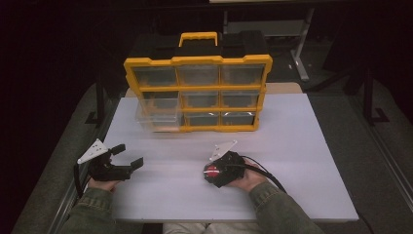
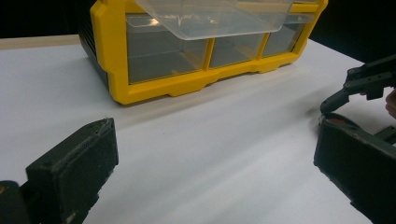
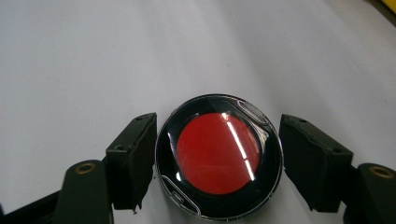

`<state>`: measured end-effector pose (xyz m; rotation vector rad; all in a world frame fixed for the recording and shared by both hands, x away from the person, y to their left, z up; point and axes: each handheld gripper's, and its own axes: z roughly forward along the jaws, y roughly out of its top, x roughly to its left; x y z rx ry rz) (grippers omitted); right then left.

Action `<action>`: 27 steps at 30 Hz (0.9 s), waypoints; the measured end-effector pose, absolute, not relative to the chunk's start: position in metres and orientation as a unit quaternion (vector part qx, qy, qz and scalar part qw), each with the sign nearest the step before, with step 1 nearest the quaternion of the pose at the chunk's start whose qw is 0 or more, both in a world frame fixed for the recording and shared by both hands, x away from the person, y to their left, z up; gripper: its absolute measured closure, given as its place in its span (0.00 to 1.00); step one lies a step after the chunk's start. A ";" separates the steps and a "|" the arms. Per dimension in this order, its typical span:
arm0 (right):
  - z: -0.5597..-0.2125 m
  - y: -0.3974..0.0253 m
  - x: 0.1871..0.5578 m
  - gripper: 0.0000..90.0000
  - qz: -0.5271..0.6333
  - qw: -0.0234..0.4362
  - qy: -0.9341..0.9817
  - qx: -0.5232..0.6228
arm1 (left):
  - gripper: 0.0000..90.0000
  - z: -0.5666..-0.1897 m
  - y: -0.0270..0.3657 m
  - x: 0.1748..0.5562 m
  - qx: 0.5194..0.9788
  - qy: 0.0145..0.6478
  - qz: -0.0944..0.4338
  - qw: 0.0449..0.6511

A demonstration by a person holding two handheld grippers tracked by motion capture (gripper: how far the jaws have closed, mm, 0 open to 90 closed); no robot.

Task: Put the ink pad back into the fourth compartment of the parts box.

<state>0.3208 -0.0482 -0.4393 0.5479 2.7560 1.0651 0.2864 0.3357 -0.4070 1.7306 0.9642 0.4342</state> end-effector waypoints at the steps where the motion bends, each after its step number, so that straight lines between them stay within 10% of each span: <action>1: -0.436 -0.049 0.320 0.32 0.356 0.067 0.914 0.182 | 0.00 -0.407 0.336 0.286 0.724 0.404 0.182 0.529; 27: -0.390 -0.057 0.324 0.32 0.400 0.068 0.893 0.195 | 0.00 -0.407 0.336 0.286 0.723 0.406 0.182 0.529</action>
